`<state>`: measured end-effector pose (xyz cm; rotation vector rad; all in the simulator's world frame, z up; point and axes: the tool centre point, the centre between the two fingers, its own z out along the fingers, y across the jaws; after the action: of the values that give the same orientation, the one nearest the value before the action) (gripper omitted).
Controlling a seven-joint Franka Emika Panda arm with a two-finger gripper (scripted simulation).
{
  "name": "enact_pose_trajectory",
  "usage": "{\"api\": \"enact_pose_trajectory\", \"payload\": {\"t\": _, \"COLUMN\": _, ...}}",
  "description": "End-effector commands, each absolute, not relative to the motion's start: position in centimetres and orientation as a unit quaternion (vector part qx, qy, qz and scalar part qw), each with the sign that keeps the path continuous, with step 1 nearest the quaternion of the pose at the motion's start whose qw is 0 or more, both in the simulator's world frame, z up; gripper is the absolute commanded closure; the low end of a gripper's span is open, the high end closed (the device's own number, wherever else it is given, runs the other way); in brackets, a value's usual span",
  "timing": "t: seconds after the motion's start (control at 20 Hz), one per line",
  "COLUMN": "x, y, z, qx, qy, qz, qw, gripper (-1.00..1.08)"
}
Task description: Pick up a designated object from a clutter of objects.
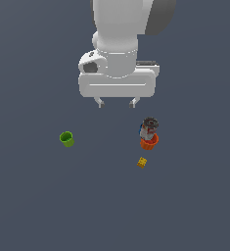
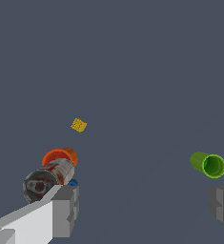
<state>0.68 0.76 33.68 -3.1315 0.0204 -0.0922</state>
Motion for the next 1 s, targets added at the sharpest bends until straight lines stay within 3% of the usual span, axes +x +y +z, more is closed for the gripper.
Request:
{"api": "enact_pose_trajectory", "payload": {"t": 0.0, "x": 0.7, "y": 0.8, "z": 33.7, "qx": -1.0, "qy": 0.007, "qz": -0.029, "qw": 0.004, "gripper": -0.92}}
{"api": "enact_pose_trajectory", "payload": {"t": 0.95, "x": 0.0, "y": 3.2, "z": 32.1, "qx": -1.0, "qy": -0.014, "qz": -0.015, "qw": 0.003, "gripper": -0.92}}
